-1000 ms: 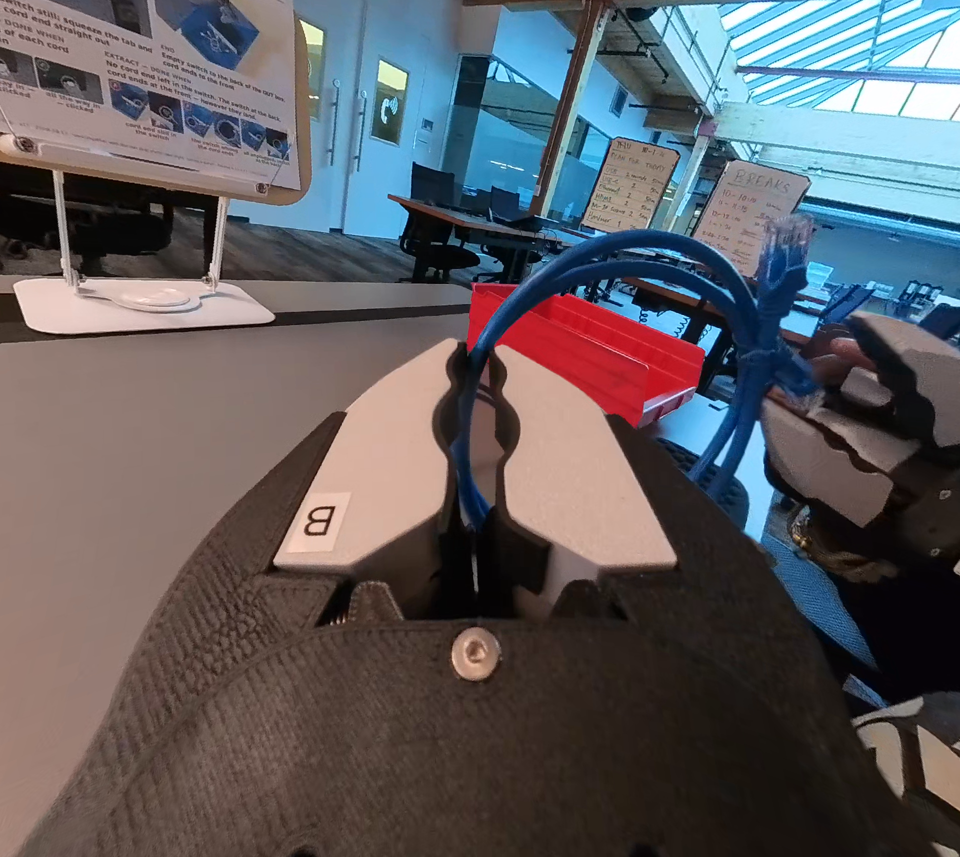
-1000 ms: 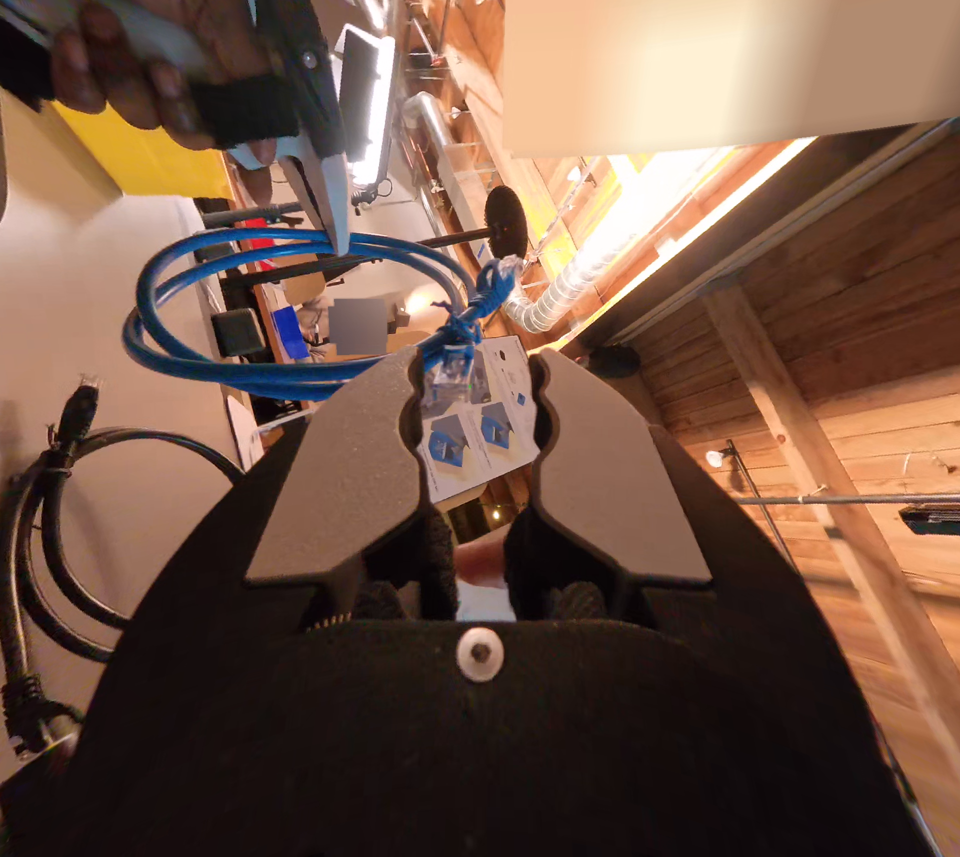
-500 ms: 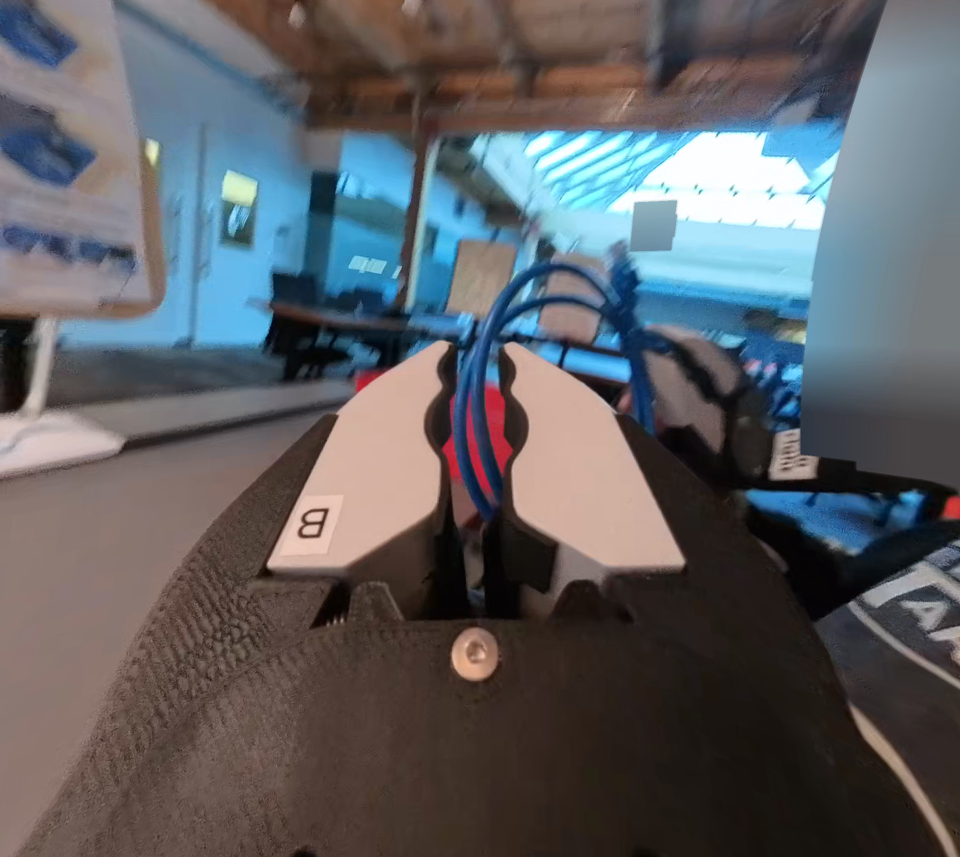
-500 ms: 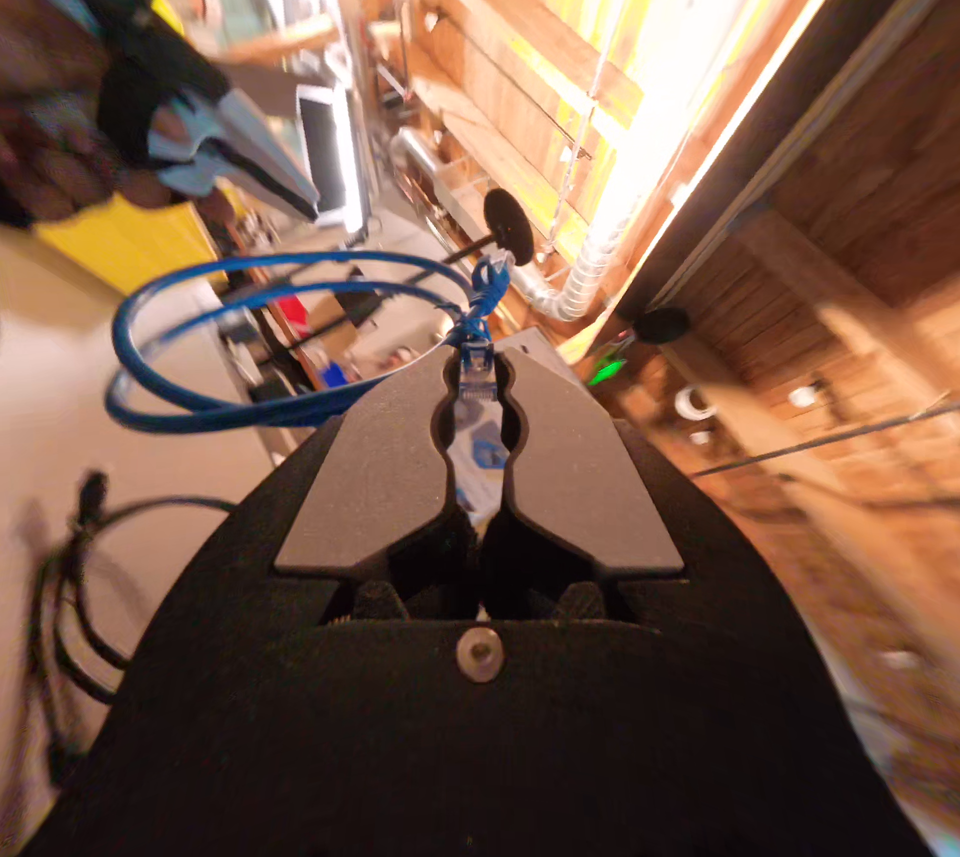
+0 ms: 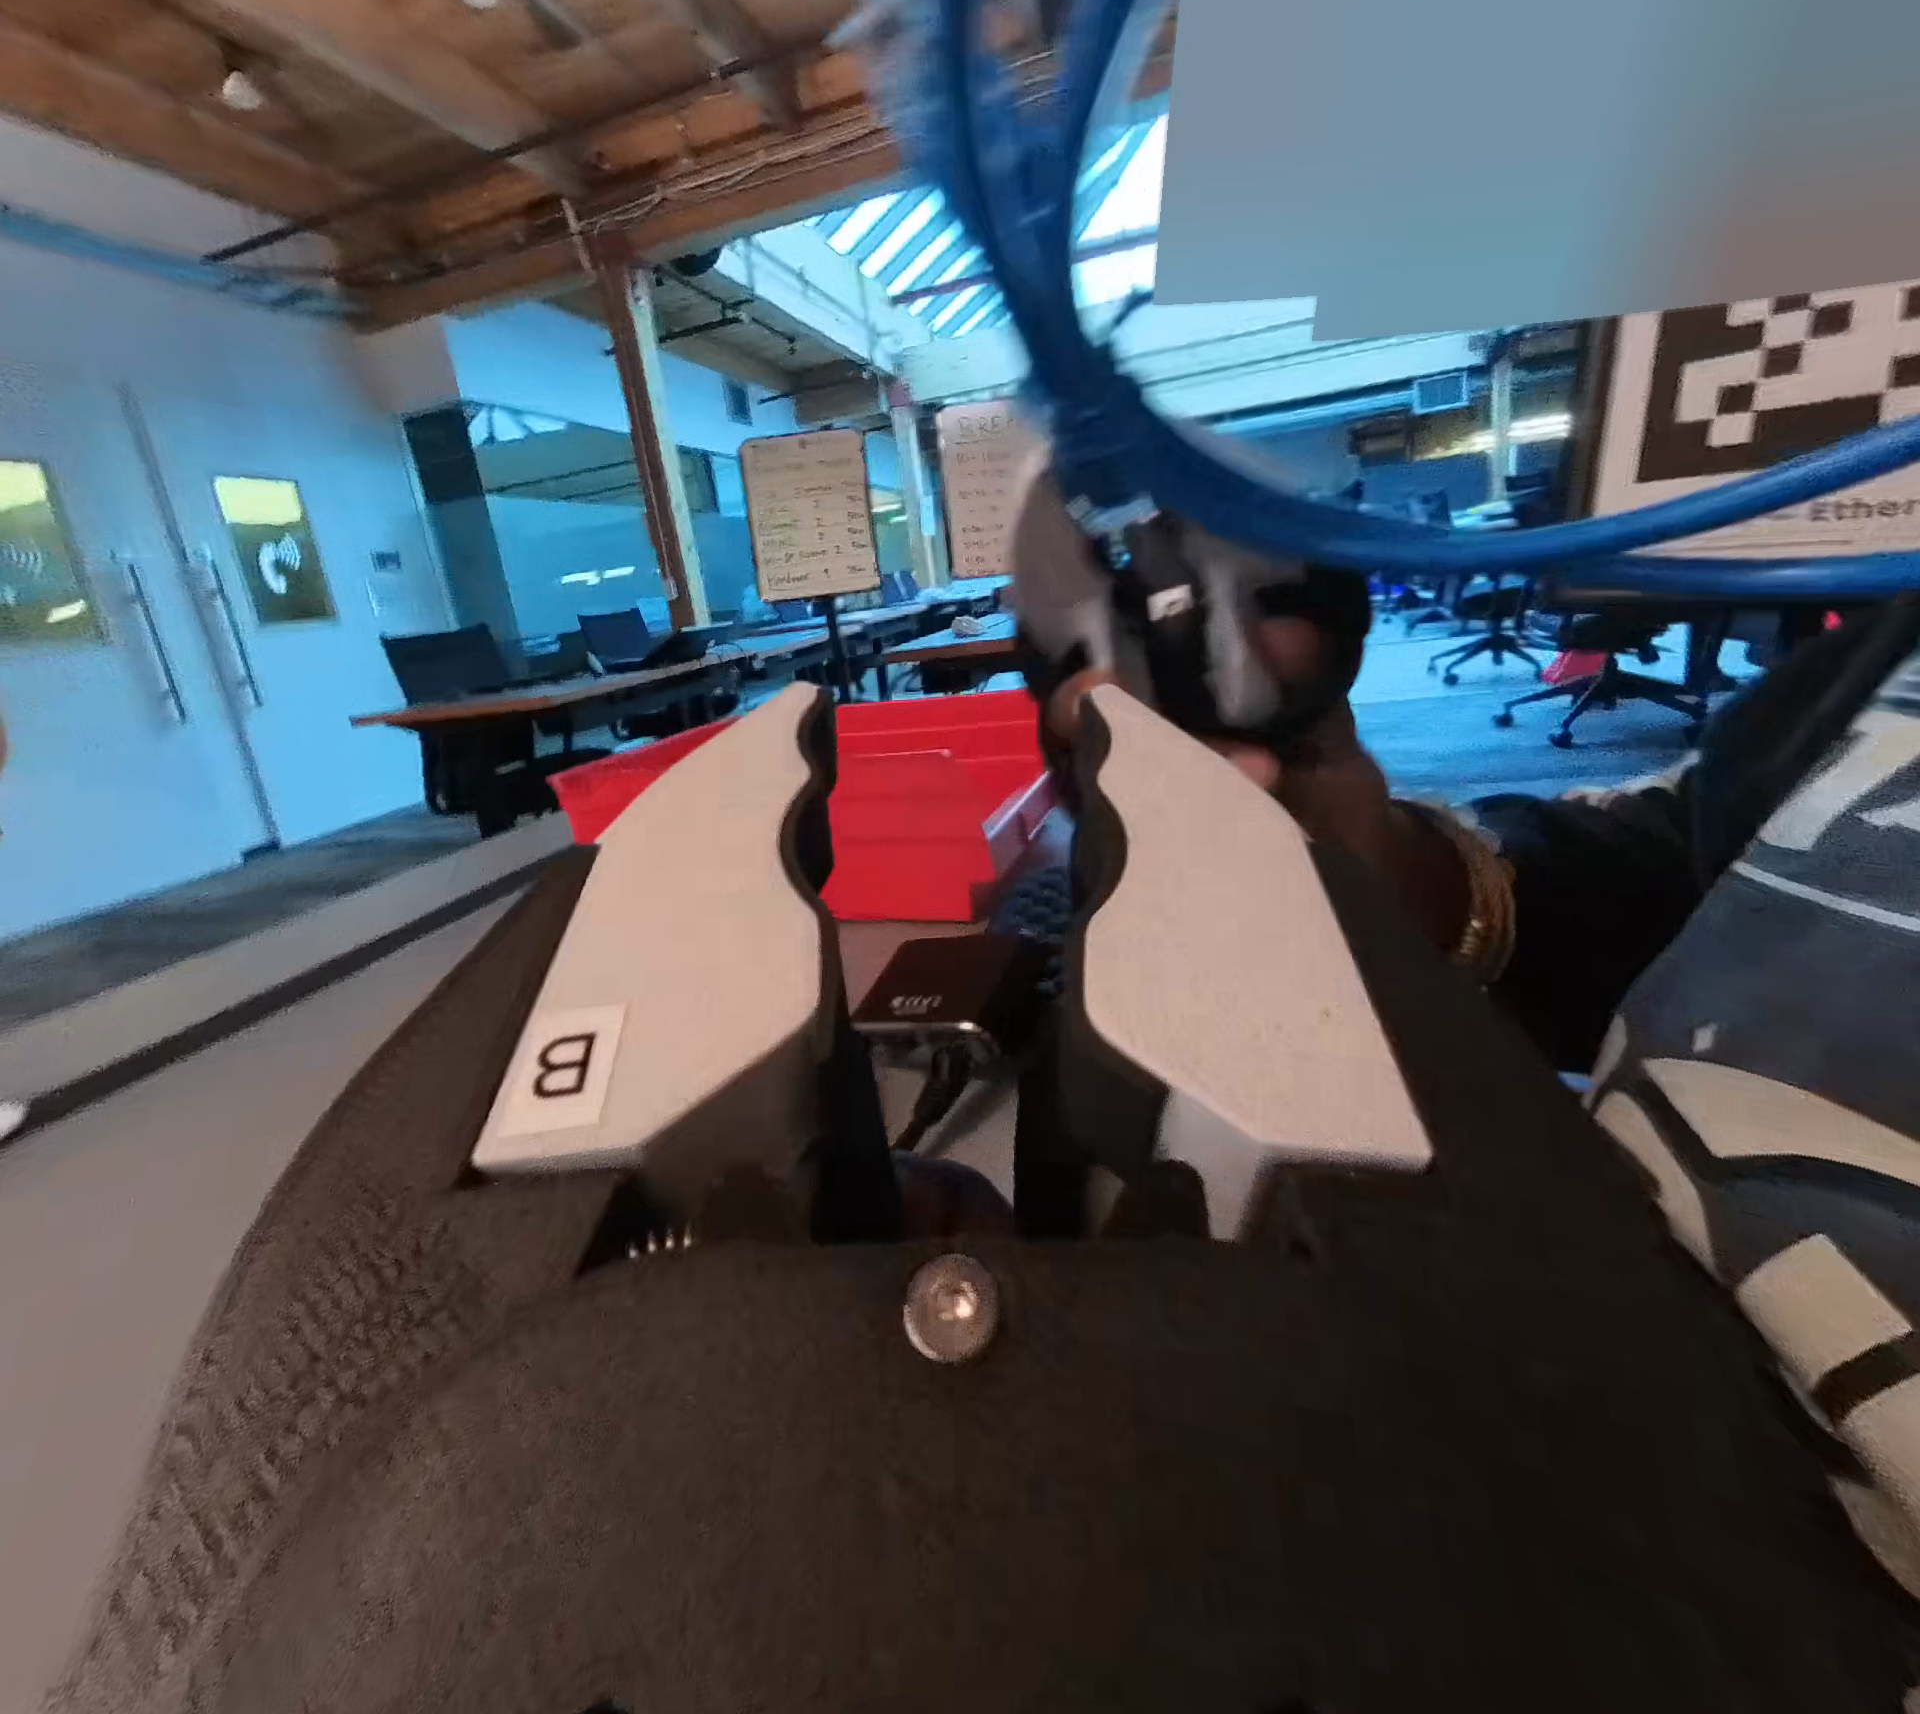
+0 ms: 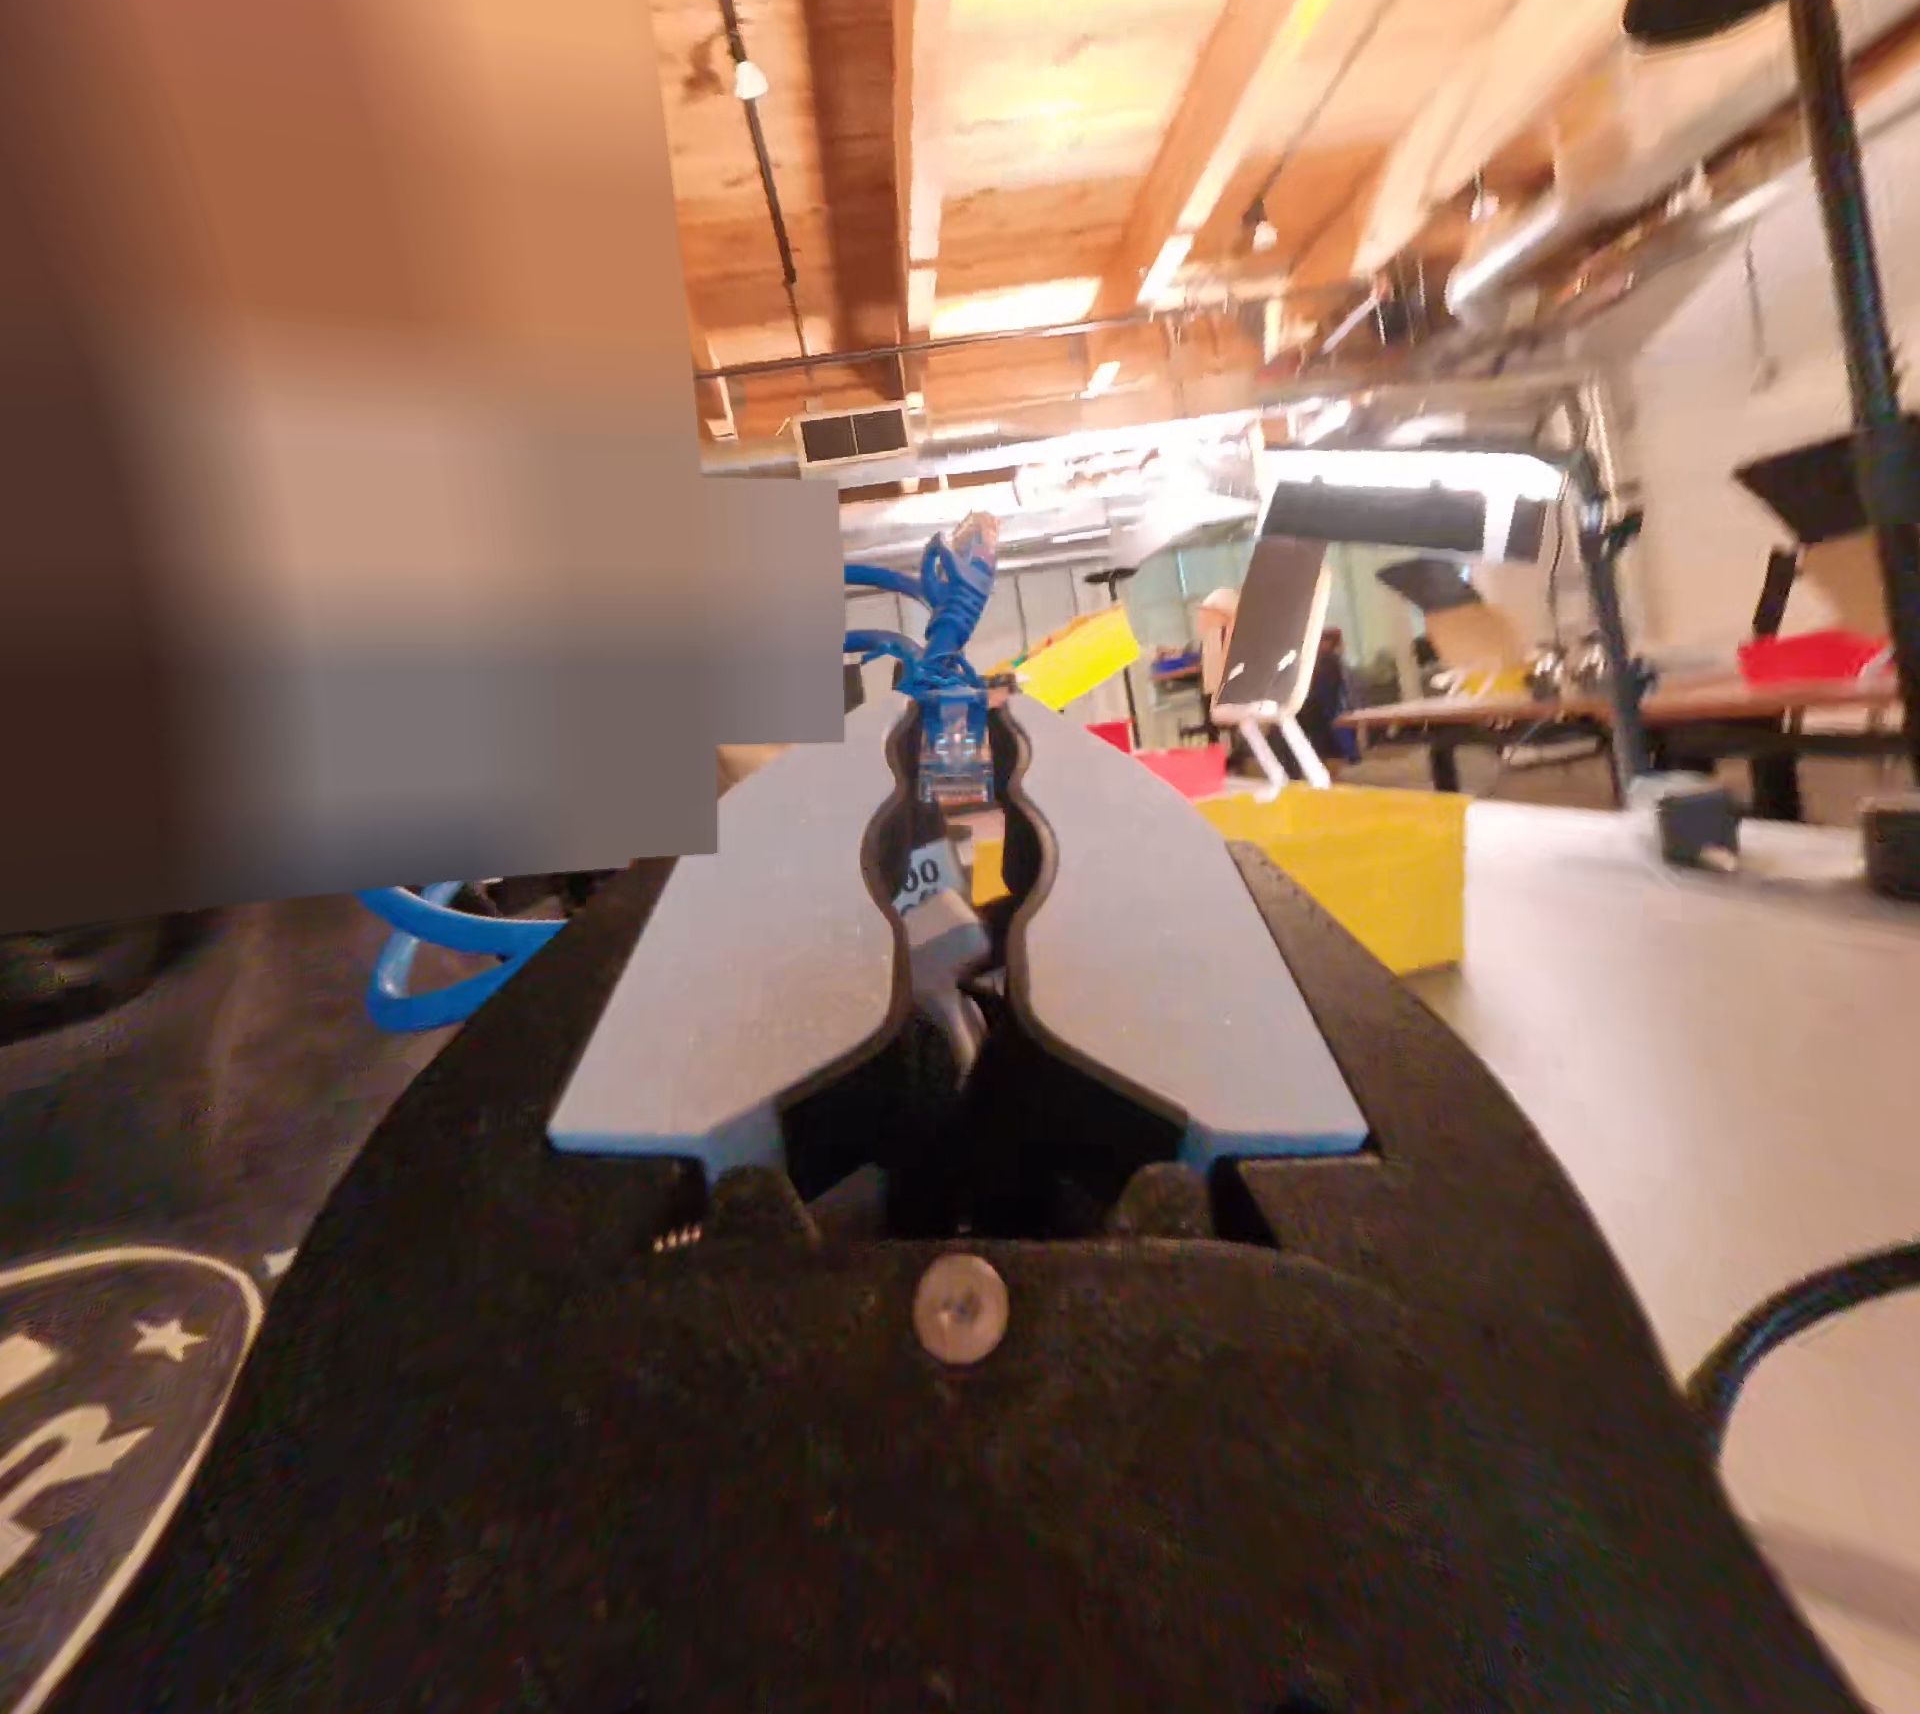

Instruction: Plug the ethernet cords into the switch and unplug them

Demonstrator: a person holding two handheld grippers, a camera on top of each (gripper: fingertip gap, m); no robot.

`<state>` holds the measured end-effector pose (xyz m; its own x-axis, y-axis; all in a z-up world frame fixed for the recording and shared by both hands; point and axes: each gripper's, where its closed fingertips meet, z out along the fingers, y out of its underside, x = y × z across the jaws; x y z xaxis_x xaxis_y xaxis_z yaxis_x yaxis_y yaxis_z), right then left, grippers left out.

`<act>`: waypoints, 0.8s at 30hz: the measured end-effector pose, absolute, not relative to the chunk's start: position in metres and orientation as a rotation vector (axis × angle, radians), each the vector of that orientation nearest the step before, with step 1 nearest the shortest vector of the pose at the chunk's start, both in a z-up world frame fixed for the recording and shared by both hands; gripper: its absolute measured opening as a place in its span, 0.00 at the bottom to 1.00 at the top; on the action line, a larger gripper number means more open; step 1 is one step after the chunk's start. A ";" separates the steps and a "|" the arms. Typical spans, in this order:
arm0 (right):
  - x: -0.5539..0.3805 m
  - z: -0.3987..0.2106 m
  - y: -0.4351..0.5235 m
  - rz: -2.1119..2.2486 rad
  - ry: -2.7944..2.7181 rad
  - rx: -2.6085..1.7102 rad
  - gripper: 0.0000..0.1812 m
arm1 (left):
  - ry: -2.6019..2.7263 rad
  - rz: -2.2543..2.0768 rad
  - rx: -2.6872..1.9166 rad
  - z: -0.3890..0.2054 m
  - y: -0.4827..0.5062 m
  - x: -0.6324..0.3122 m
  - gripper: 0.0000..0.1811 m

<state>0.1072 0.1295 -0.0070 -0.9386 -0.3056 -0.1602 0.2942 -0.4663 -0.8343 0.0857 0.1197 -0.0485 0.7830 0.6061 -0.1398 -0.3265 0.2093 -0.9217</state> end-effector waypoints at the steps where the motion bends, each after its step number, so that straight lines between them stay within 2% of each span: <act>1: 0.108 -0.014 0.123 -2.390 1.395 0.015 0.06 | -0.244 0.655 -1.185 -0.047 0.126 0.091 0.24; 8: 0.126 -0.030 0.103 -2.245 1.526 0.001 0.06 | -0.153 0.531 -1.077 -0.040 0.125 0.111 0.15; 13: 0.129 -0.026 0.104 -2.259 1.553 0.000 0.06 | -0.098 0.437 -0.969 -0.028 0.119 0.125 0.15; 19: 0.134 -0.029 0.100 -2.316 1.673 -0.087 0.06 | -0.087 0.209 -0.837 -0.019 0.112 0.135 0.09; 24: 0.141 -0.027 0.096 -2.341 1.763 -0.151 0.06 | -0.043 0.102 -0.776 -0.014 0.105 0.144 0.09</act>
<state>0.1410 0.0956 -0.0268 -0.9733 -0.2255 -0.0421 0.1028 -0.2647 -0.9588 0.1442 0.1054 -0.0139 0.9942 0.1080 0.0005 -0.0766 0.7089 -0.7012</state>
